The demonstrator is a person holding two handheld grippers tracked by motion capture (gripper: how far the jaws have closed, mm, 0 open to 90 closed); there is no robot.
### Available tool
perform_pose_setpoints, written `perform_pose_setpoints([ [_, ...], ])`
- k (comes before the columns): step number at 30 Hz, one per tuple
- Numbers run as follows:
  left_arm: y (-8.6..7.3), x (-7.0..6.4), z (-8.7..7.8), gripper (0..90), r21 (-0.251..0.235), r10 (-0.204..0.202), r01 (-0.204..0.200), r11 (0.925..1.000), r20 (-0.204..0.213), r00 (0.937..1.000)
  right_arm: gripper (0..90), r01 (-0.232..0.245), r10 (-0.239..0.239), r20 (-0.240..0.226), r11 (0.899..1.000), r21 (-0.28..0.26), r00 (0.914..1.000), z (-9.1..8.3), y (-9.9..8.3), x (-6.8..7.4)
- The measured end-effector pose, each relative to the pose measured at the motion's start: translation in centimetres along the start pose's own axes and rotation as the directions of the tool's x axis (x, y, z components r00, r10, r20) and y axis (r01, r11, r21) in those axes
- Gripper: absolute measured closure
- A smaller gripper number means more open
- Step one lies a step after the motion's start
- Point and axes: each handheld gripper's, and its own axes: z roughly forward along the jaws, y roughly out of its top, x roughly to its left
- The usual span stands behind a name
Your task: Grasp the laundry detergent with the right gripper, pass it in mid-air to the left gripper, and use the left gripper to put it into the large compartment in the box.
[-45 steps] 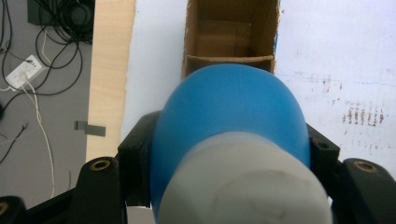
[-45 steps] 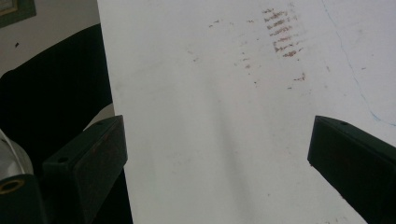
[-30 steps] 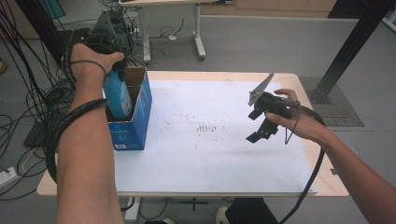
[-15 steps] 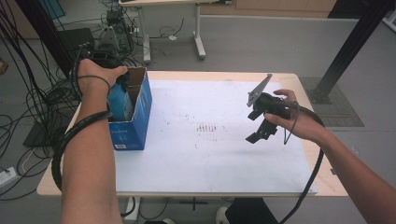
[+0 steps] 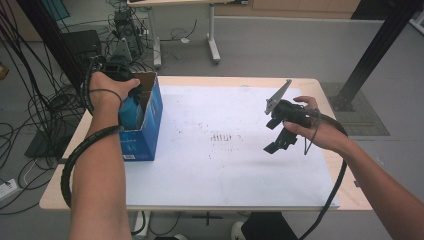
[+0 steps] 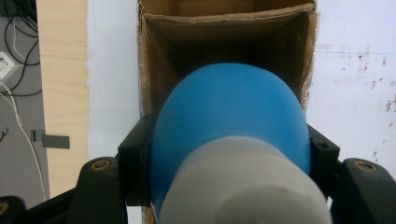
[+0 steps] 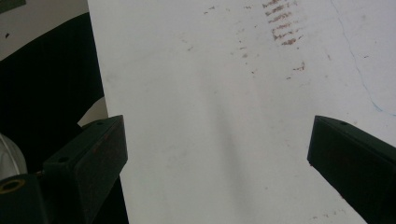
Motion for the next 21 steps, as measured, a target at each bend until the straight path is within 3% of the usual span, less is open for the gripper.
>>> perform_pose_setpoints([
  [21,-0.3,-0.8,3.6,37.1,0.034,0.034,-0.034,0.9988,-0.004,0.9994,4.8,-0.012,0.012,0.0,1.0,0.017,0.9999,0.5,-0.5,-0.5],
])
